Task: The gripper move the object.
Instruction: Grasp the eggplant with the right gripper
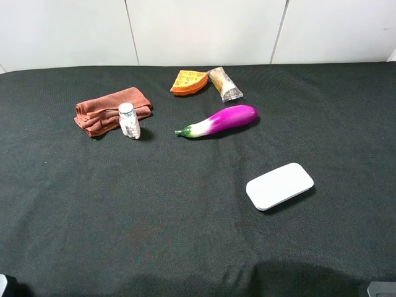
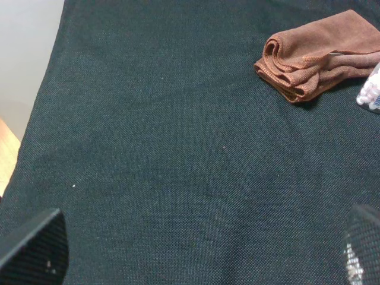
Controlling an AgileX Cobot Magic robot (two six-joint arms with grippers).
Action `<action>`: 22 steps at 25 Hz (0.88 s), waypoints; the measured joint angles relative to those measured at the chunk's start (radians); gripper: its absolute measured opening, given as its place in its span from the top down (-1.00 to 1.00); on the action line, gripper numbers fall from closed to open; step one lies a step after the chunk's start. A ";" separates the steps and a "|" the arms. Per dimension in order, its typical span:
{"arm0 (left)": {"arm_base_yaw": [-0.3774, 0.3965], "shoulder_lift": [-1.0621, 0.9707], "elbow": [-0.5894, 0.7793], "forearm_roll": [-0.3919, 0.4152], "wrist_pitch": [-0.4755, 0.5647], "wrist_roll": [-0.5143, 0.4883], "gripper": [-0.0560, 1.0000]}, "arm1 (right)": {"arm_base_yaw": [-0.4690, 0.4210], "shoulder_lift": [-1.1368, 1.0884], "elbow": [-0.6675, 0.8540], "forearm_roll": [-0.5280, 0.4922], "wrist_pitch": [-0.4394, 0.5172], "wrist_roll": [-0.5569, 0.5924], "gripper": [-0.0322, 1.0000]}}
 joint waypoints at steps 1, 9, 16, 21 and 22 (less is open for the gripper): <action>0.000 0.000 0.000 0.000 0.000 0.000 -0.91 | 0.000 0.000 0.000 0.000 0.000 0.000 -0.34; 0.000 0.000 0.000 0.000 0.000 0.000 -0.91 | 0.000 0.000 0.000 0.009 0.000 0.000 -0.34; 0.000 0.000 0.000 0.000 0.000 0.000 -0.91 | 0.000 0.000 0.000 0.012 -0.001 0.000 -0.34; 0.000 0.000 0.000 0.000 0.000 0.000 -0.91 | 0.000 0.028 -0.009 0.012 -0.006 0.000 -0.34; 0.000 0.000 0.000 0.000 0.000 0.000 -0.91 | 0.000 0.054 -0.018 0.012 -0.010 0.000 -0.34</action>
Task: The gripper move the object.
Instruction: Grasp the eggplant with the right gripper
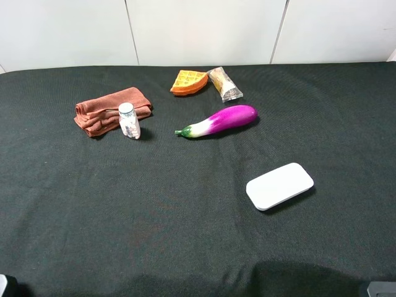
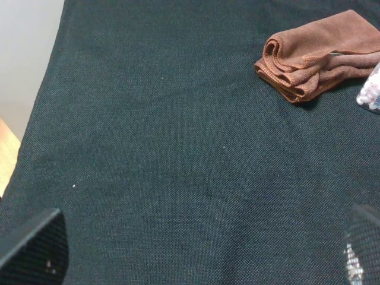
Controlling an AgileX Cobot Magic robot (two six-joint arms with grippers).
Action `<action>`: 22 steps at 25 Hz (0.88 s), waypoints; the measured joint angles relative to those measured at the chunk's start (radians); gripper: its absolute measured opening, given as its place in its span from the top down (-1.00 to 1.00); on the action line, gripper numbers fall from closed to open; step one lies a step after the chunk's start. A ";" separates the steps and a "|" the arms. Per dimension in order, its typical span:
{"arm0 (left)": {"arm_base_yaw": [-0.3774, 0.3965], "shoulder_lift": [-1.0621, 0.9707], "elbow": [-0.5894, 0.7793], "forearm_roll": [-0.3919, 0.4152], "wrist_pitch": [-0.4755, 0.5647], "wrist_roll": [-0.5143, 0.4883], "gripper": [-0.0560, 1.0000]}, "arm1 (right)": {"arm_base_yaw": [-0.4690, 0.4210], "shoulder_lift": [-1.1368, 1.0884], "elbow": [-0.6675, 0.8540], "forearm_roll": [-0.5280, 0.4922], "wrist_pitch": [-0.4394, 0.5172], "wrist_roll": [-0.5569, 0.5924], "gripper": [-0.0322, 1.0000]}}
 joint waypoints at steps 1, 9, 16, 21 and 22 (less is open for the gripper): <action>0.000 0.000 0.000 0.000 0.000 0.000 -0.91 | 0.000 0.026 -0.012 0.000 -0.013 0.000 -0.34; 0.000 0.000 0.000 0.000 0.000 0.000 -0.91 | 0.000 0.330 -0.128 0.001 -0.068 0.000 -0.34; 0.000 0.000 0.000 0.000 0.000 0.000 -0.91 | 0.000 0.597 -0.226 0.001 -0.069 -0.051 -0.34; 0.000 0.000 0.000 0.000 0.000 0.000 -0.91 | 0.000 0.752 -0.271 0.013 -0.070 -0.121 -0.34; 0.000 0.000 0.000 0.000 0.000 0.000 -0.91 | 0.000 0.775 -0.275 0.015 -0.070 -0.137 -0.34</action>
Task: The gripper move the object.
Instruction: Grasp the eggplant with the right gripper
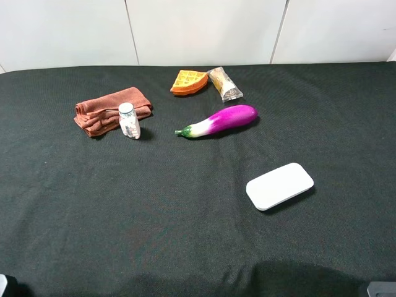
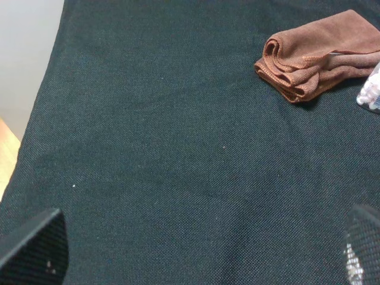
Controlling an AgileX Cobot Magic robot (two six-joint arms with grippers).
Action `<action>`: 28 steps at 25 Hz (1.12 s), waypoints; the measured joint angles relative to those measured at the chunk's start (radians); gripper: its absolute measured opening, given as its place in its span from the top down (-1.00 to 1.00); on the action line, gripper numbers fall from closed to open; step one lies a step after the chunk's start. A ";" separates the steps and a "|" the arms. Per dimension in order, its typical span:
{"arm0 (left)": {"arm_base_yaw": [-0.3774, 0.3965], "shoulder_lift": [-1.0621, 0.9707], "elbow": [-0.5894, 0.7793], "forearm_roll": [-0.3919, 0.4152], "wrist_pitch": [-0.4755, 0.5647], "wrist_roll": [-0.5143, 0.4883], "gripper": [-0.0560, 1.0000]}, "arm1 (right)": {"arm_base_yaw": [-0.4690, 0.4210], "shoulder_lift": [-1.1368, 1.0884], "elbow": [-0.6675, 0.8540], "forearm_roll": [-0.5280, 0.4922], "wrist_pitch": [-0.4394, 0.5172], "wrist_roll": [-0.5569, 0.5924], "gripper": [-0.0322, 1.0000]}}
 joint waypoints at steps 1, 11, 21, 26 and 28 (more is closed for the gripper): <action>0.000 0.000 0.000 0.000 0.000 0.000 -0.91 | 0.000 0.027 -0.002 0.000 -0.001 -0.010 -0.34; 0.000 0.000 0.000 0.000 0.000 0.000 -0.91 | 0.000 0.223 -0.005 0.067 -0.031 -0.140 -0.34; 0.000 0.000 0.000 0.000 0.000 0.000 -0.91 | 0.130 0.381 -0.108 0.069 -0.046 -0.170 -0.34; 0.000 0.000 0.000 0.000 0.000 0.000 -0.91 | 0.202 0.496 -0.198 0.061 -0.048 -0.170 -0.34; 0.000 0.000 0.000 0.000 0.000 0.000 -0.91 | 0.233 0.552 -0.235 0.050 -0.047 -0.170 -0.34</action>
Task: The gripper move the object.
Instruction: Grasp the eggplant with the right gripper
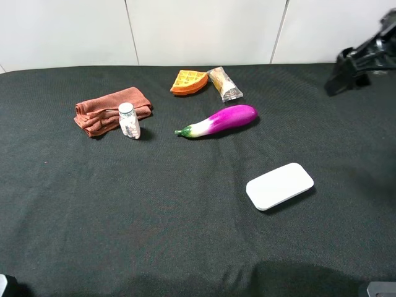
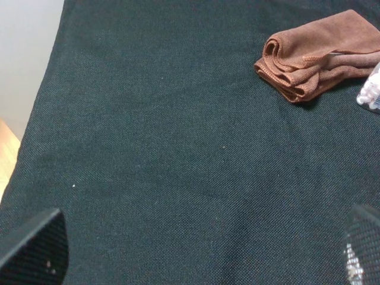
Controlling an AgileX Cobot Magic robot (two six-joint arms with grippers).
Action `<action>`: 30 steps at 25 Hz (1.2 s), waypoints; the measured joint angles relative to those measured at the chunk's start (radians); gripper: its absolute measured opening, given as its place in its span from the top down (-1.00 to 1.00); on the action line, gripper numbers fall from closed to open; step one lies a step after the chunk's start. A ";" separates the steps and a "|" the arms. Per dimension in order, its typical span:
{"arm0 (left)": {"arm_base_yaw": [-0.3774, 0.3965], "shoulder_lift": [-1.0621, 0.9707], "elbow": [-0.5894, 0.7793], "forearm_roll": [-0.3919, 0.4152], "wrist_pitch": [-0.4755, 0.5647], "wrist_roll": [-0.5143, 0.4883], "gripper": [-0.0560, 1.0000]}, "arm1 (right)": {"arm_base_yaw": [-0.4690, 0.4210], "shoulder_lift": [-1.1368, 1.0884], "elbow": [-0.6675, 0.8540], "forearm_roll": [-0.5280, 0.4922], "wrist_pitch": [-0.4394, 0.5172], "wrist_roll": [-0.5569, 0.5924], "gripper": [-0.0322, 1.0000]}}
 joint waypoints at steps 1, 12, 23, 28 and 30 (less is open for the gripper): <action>0.000 0.000 0.000 0.000 0.000 0.000 -0.91 | 0.012 0.024 -0.020 -0.005 0.003 0.000 -0.34; 0.000 0.000 0.000 0.000 0.000 0.000 -0.91 | 0.136 0.244 -0.192 -0.029 0.043 -0.182 -0.34; 0.000 0.000 0.000 0.000 0.000 0.000 -0.91 | 0.174 0.345 -0.200 -0.026 0.009 -0.559 -0.34; 0.000 0.000 0.000 0.028 0.000 0.000 -0.91 | 0.223 0.347 -0.201 -0.007 -0.089 -0.696 -0.34; 0.000 0.000 0.000 0.047 0.000 0.000 -0.91 | 0.236 0.357 -0.206 -0.002 -0.122 -0.715 -0.34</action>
